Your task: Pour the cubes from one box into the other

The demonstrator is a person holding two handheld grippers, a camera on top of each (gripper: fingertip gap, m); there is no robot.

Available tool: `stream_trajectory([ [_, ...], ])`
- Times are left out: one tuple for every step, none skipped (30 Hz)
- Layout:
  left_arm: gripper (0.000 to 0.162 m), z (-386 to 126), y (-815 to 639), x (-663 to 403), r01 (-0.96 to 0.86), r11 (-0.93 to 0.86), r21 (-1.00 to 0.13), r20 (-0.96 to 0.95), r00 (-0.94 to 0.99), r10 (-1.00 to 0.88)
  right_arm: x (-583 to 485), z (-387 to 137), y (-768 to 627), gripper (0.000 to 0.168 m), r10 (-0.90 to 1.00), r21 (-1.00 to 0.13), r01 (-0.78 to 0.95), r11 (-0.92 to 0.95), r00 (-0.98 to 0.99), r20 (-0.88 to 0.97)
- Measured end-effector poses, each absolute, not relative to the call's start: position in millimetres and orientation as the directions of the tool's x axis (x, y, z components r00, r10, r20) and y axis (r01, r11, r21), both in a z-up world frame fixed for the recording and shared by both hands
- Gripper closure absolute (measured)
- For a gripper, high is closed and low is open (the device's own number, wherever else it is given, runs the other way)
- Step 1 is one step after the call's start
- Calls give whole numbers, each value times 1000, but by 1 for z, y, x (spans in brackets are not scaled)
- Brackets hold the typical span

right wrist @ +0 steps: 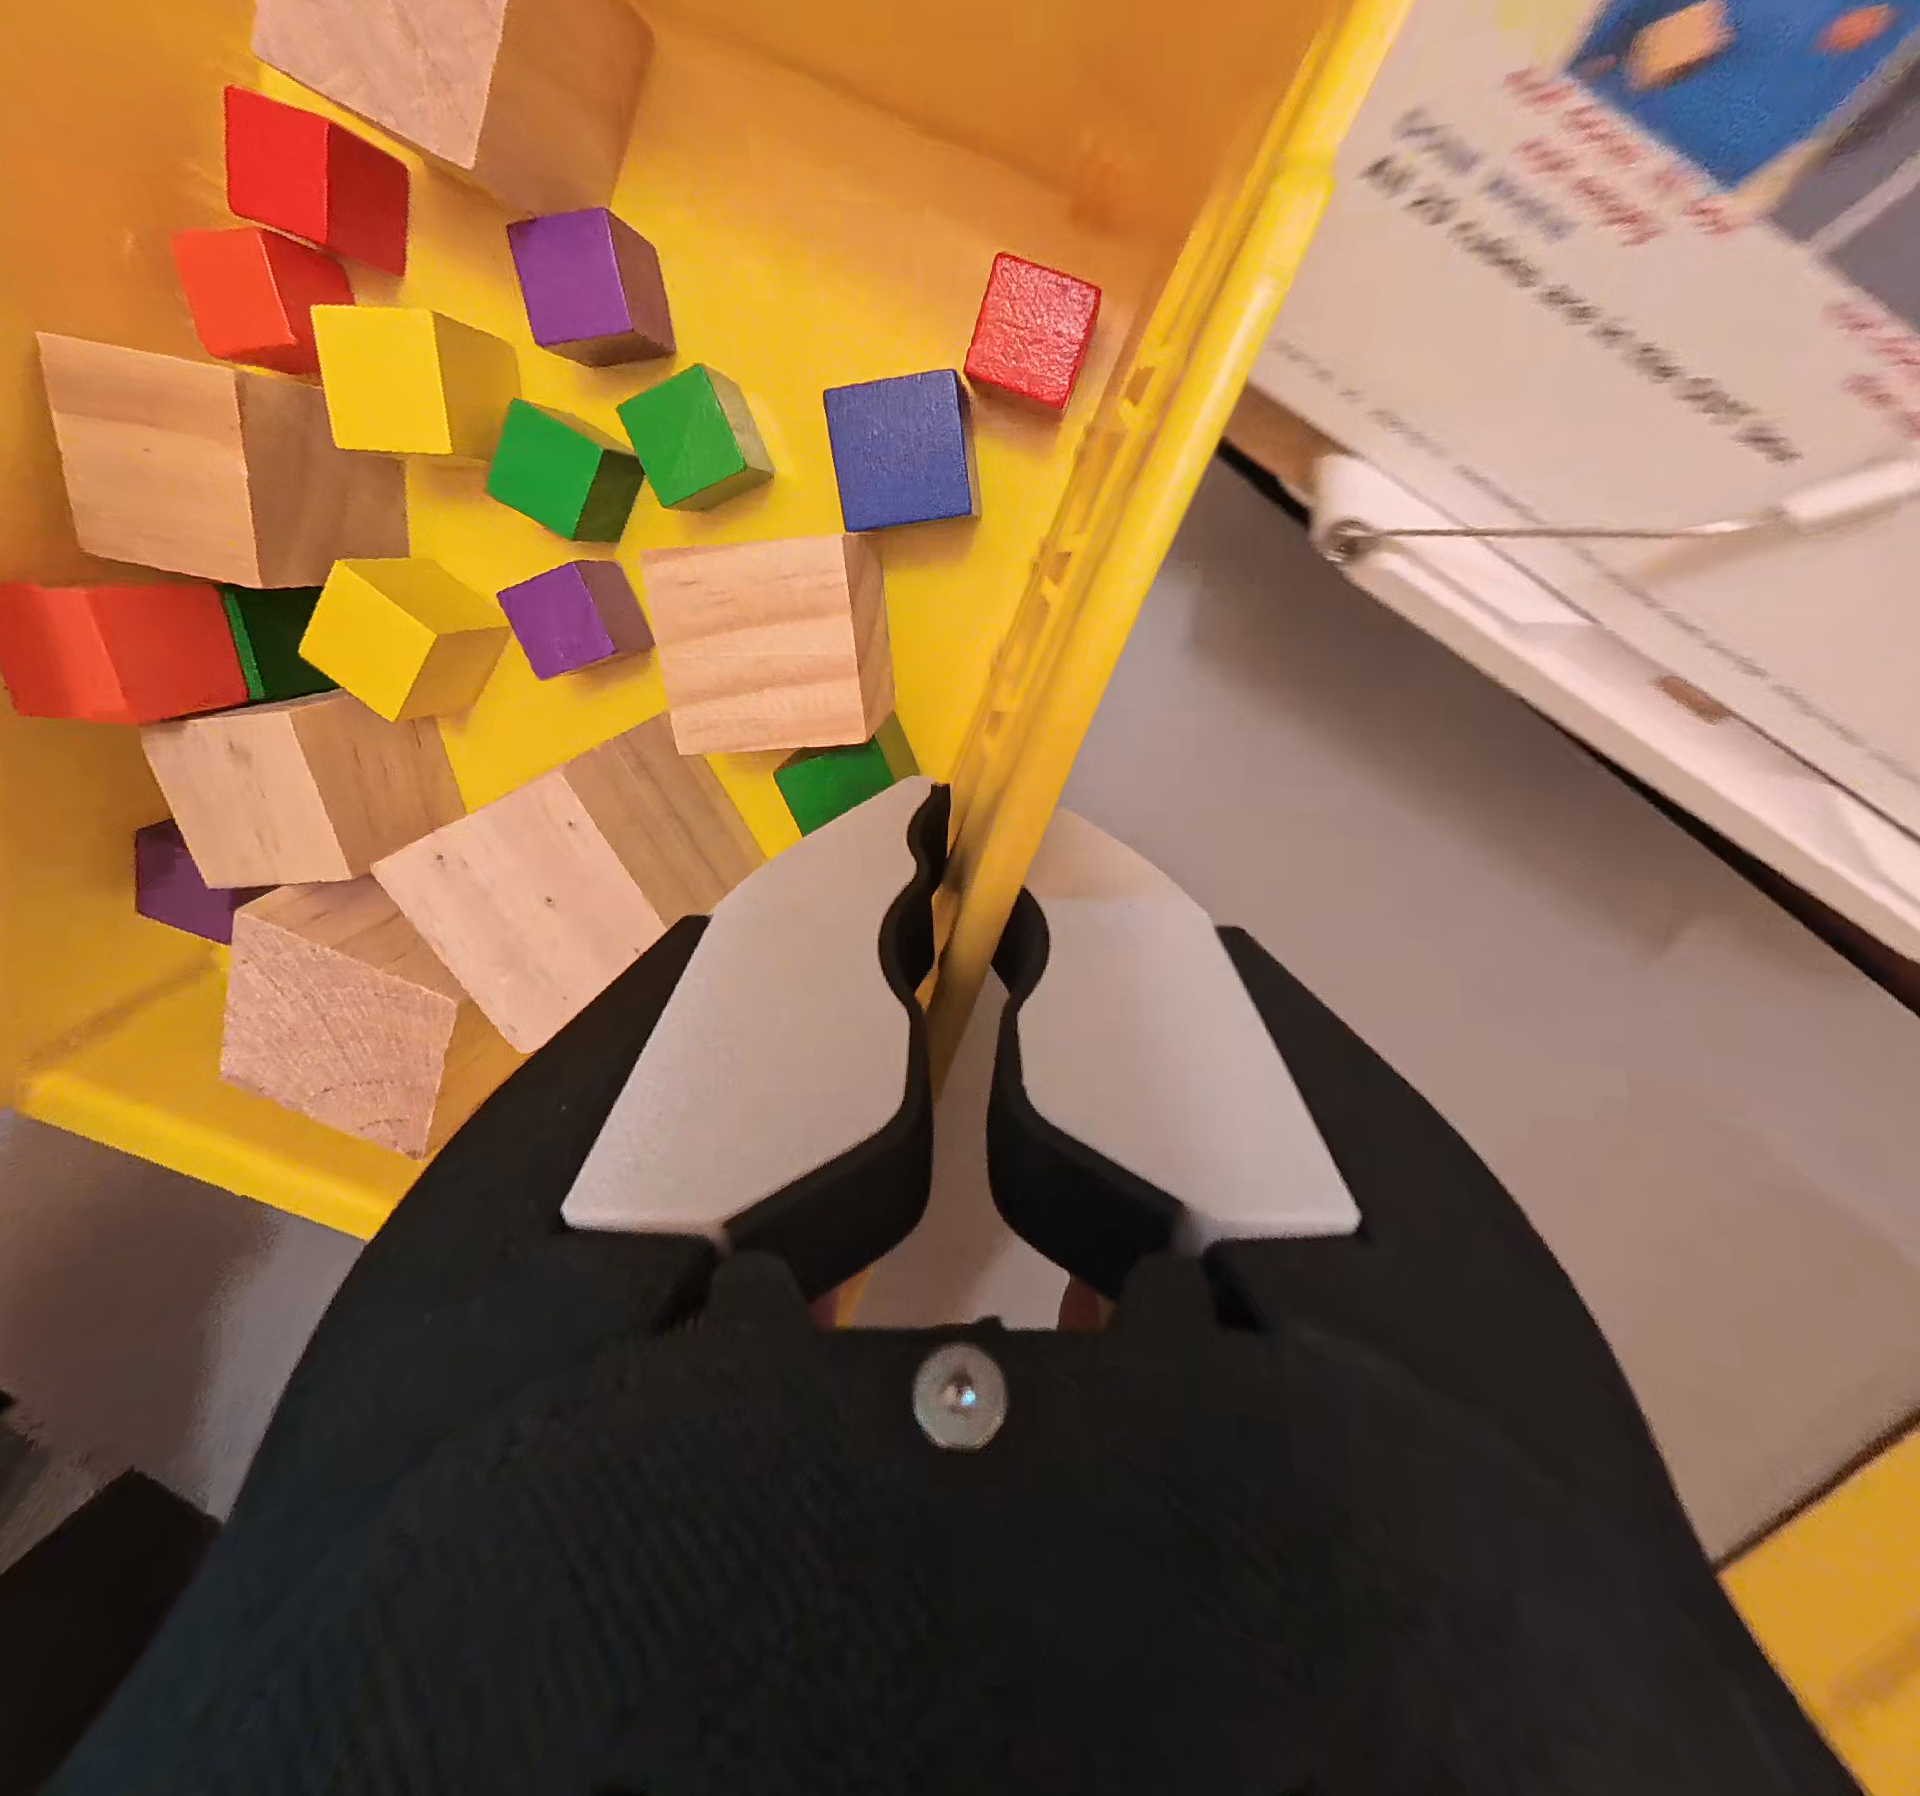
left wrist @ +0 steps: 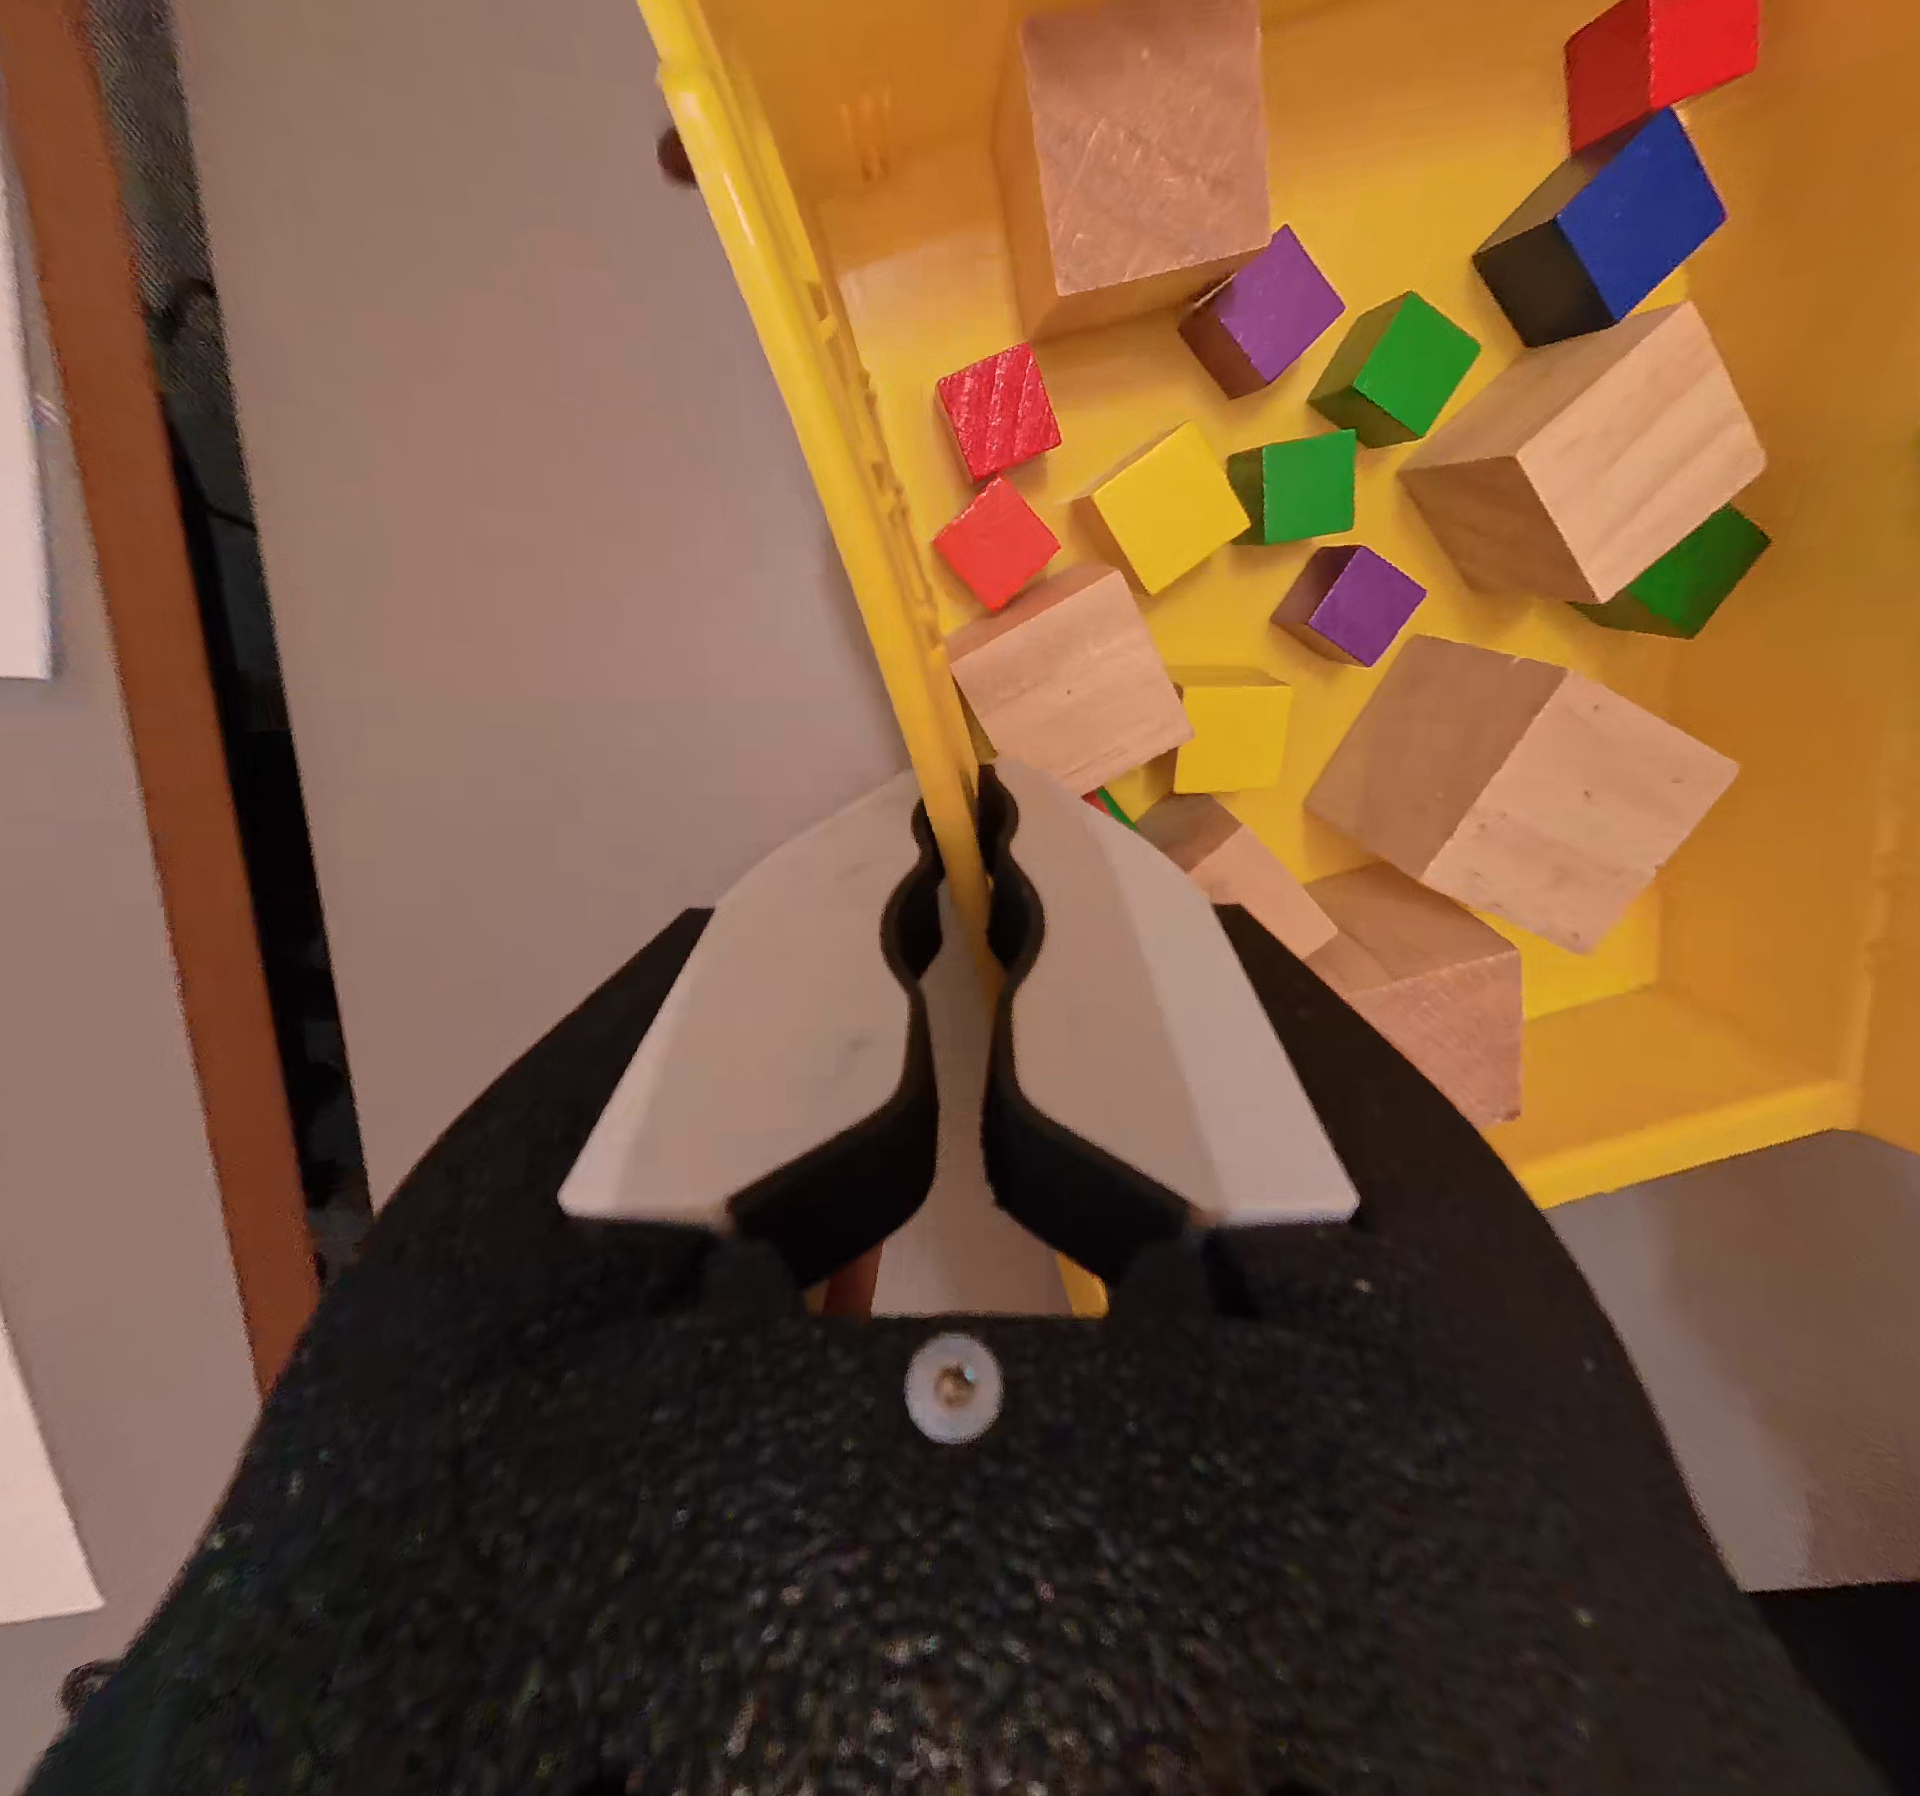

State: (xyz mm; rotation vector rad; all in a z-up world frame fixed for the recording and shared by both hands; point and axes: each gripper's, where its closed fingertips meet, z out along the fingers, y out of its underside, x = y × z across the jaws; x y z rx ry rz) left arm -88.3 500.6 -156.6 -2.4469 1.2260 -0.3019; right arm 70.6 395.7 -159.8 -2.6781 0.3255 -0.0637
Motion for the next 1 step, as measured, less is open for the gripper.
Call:
stream_trajectory([
  [159, -144, 495, -82, -723, -522, -453, -3, 587, -810, 76, -149, 389, 162, -244, -448, -222, -866, 970, -9],
])
